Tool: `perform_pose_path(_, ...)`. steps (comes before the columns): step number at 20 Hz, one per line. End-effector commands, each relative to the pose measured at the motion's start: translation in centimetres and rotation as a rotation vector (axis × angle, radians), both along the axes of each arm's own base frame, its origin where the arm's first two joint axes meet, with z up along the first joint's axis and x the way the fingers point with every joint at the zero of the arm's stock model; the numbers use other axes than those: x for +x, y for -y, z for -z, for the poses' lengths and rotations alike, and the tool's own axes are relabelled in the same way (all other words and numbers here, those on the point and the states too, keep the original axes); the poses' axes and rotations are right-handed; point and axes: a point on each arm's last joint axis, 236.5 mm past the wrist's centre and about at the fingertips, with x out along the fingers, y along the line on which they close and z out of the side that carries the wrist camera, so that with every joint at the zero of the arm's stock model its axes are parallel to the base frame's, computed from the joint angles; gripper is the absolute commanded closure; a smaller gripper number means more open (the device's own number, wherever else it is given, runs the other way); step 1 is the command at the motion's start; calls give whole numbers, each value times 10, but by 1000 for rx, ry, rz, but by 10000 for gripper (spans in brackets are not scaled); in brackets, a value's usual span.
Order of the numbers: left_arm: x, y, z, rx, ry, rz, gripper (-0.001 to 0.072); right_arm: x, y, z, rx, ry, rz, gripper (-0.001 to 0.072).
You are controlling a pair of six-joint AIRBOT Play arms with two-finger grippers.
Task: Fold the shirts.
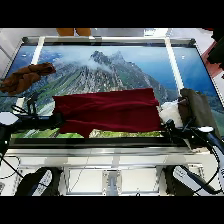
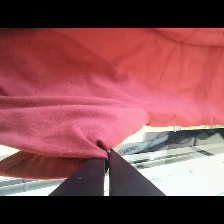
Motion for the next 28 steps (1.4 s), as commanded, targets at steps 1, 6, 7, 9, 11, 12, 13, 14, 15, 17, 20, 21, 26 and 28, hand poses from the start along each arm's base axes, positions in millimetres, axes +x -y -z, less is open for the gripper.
perform_pose_path(1, 1, -1, 0, 3, 4, -2, 695, 26, 23, 2, -49, 66, 156, 333)
perform_pose_path(6, 2, -1, 0, 4, 7, -3, 695, 28, 23, 0, -48, 77, 154, 671)
perform_pose_path(7, 1, -1, 0, 5, 8, -2, 696, 28, 22, -1, -50, 91, 136, 671)
perform_pose_path(9, 1, -1, 0, 6, 8, -1, 695, 27, 15, -4, -28, 99, 110, 654)
perform_pose_path(11, 1, -1, 0, 6, 8, 0, 695, 21, 2, -7, -1, 106, 38, 358)
perform_pose_path(12, 1, -1, 0, 7, 9, 2, 695, 18, -3, -8, 18, 100, 22, 300)
perform_pose_path(13, 1, -1, 0, 11, 15, 10, 696, 17, -5, -9, 26, 98, 16, 301)
perform_pose_path(14, 2, -1, 0, 14, 21, 16, 695, 17, -4, -9, 24, 99, 17, 302)
perform_pose_path(15, 2, -1, 0, 15, 22, 15, 695, 18, -3, -8, 18, 100, 23, 302)
perform_pose_path(17, 2, -2, 0, 15, 22, 15, 696, 19, -1, -8, 11, 101, 27, 302)
perform_pose_path(20, 3, -2, 0, 15, 24, 14, 695, 26, 11, -5, -30, 117, 68, 551)
perform_pose_path(21, 3, -2, 0, 15, 24, 13, 696, 27, 12, -6, -33, 122, 70, 649)
perform_pose_path(26, 2, 0, -13, 18, 40, 39, 696, 26, -19, -38, 47, 223, -150, 677)
perform_pose_path(28, -9, -7, -24, 76, 31, 90, 695, 24, -15, -61, 5, 237, -277, 677)
